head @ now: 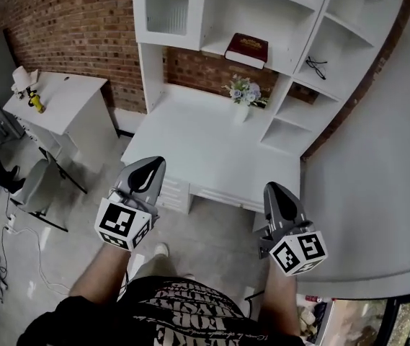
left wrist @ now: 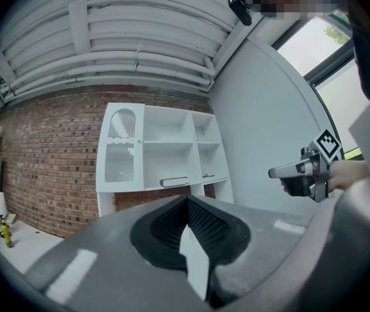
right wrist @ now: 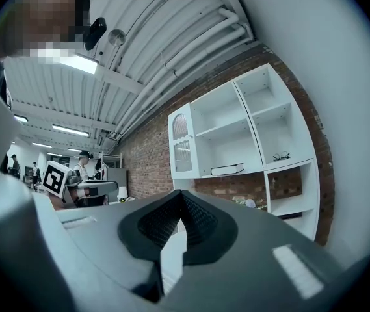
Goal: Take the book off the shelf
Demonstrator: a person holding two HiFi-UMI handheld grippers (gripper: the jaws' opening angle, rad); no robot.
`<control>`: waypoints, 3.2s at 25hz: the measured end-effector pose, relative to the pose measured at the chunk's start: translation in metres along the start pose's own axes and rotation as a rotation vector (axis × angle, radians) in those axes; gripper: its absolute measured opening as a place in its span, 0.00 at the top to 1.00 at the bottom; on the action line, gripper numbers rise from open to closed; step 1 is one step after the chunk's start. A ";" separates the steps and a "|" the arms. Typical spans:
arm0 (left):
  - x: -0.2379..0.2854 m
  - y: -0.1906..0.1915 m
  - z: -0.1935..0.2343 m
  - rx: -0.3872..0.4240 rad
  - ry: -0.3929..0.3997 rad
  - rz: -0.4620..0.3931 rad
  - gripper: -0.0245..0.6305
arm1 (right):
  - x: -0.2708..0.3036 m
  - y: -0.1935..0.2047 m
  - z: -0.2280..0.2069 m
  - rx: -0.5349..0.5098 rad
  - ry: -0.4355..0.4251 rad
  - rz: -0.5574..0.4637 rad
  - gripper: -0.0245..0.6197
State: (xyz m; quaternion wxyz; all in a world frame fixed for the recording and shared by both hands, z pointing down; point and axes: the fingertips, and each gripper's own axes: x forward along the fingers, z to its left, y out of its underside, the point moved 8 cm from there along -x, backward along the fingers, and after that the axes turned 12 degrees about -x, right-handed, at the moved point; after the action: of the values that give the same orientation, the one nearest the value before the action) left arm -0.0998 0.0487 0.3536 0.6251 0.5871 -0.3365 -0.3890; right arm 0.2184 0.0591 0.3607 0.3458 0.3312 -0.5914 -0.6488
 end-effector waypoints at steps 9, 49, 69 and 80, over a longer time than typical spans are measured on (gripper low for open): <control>0.024 0.008 -0.007 0.016 0.062 0.006 0.96 | 0.005 0.006 -0.002 -0.008 0.019 -0.007 0.92; 0.280 0.004 0.179 -0.055 0.218 0.033 0.96 | 0.249 -0.006 -0.098 -0.059 0.197 0.049 0.92; 0.340 0.010 0.204 -0.076 0.212 0.052 0.96 | 0.314 -0.016 -0.152 -0.081 0.178 0.016 0.92; 0.405 -0.005 0.204 -0.061 0.183 -0.022 0.96 | 0.343 -0.016 -0.230 -0.072 0.190 -0.028 0.92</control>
State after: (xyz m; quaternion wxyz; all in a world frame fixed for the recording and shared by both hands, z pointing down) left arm -0.0885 -0.4052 0.3511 0.6665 0.6045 -0.2594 -0.3507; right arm 0.2248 -0.3523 0.3191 0.4029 0.3865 -0.5278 -0.6401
